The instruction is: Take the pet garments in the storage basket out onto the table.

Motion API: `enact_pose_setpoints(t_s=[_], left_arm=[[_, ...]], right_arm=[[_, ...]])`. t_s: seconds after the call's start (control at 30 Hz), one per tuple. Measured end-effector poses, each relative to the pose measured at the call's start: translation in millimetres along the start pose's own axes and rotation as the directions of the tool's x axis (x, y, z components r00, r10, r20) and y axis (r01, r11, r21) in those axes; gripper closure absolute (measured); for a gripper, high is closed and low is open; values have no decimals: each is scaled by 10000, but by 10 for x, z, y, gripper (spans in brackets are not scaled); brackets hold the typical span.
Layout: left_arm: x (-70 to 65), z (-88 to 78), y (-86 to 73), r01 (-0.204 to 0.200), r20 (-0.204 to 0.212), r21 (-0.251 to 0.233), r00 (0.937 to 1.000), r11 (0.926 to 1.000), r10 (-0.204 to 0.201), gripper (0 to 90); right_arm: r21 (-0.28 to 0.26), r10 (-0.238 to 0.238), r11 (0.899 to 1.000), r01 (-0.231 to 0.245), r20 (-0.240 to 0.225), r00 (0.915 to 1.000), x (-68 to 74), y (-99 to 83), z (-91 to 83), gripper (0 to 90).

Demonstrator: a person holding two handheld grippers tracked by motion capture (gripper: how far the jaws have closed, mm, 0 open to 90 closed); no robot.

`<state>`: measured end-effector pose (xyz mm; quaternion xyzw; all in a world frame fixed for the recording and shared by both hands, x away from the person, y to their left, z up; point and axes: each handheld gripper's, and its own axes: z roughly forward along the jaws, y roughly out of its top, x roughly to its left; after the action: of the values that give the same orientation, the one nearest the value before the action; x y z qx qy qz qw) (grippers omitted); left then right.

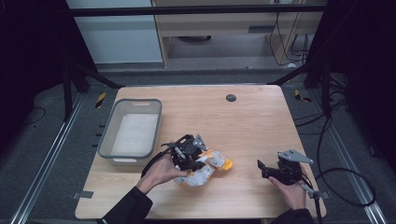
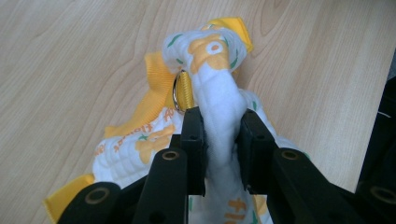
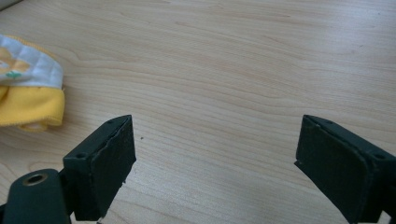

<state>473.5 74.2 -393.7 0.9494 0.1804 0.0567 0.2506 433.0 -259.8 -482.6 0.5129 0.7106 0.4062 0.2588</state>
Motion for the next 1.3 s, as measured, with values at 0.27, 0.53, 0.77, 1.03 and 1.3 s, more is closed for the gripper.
enact_pose_setpoints(t_s=[0.27, 0.53, 0.77, 1.03, 1.3], left_arm=[[-30, 97, -25, -107, 141, 134, 9998, 9999, 105, 724], [-40, 151, -55, -98, 214, 101, 9997, 9999, 96, 686], [-41, 191, -101, -47, 315, 102, 9995, 9999, 44, 621], [-47, 204, -143, 34, 278, 57, 9996, 10000, -36, 485], [-31, 133, -201, 217, 182, -324, 9996, 9992, -211, 349]], right_arm=[[11, -9, 10000, 9, -6, 10000, 1, -1, 0, 118], [19, -11, 10000, 11, -13, 10000, 2, -1, 2, 118], [19, -120, 9999, 120, 22, 9999, -3, -4, 10, 116], [27, -138, 9999, 138, 23, 9999, -1, -6, 13, 113], [39, -131, 9999, 131, 35, 9999, 1, -6, 14, 111]])
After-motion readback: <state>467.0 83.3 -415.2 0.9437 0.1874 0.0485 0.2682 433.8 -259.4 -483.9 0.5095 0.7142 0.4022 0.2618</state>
